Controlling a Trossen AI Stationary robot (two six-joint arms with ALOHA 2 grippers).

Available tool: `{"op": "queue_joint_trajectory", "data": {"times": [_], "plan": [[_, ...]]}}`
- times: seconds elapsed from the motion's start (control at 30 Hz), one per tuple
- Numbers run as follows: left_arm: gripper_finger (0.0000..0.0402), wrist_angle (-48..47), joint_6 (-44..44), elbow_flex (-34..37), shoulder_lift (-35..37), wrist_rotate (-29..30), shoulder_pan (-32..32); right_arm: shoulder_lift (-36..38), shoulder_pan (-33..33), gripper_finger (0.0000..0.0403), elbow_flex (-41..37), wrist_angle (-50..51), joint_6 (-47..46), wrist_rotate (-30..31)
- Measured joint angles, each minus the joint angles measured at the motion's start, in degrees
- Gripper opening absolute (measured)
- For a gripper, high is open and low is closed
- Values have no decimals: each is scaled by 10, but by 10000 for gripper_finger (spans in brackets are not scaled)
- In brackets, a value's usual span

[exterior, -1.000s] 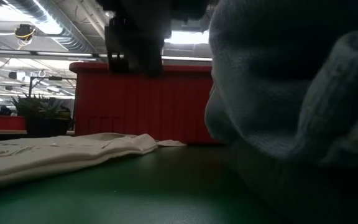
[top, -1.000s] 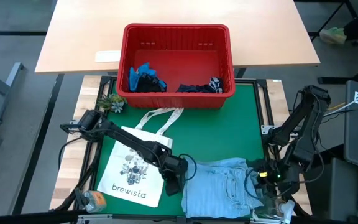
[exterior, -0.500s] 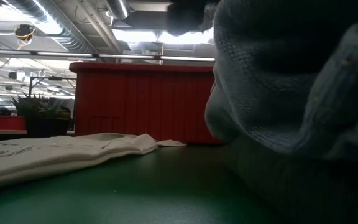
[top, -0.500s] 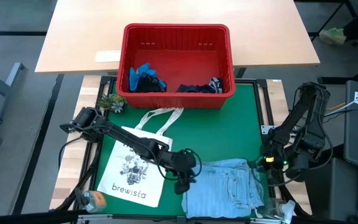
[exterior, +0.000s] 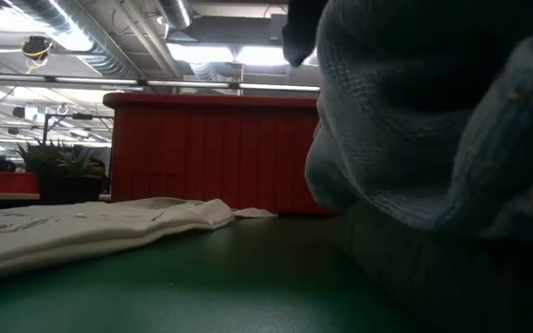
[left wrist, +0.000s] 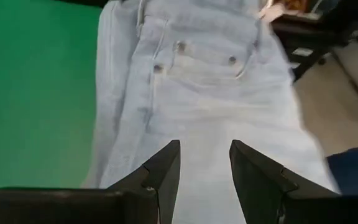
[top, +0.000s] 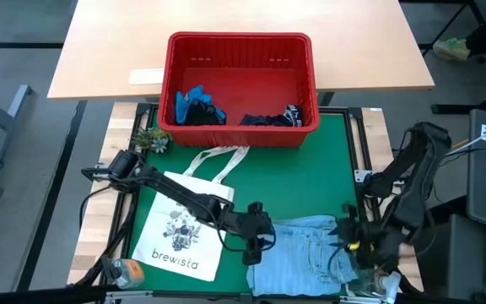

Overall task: Fold Laundry from Bin
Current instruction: Stack the light blue jeans on top of the green t-shirt

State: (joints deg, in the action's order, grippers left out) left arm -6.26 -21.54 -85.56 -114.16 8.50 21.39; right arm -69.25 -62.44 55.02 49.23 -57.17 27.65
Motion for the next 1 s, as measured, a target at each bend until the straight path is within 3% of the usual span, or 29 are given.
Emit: {"op": "queue_joint_trajectory", "data": {"times": [0.13,0.37,0.53,1.0], "plan": [[135,-24,25,0,-27,9,0,-74,6,140,0,6,60,-86],[135,-97,40,0,-70,16,-8,-197,38,140,1,19,112,-168],[135,-145,42,-1,-73,38,-21,-240,92,140,2,38,157,-174],[135,-238,96,-1,-68,58,-80,-223,228,140,0,119,292,-172]]}}
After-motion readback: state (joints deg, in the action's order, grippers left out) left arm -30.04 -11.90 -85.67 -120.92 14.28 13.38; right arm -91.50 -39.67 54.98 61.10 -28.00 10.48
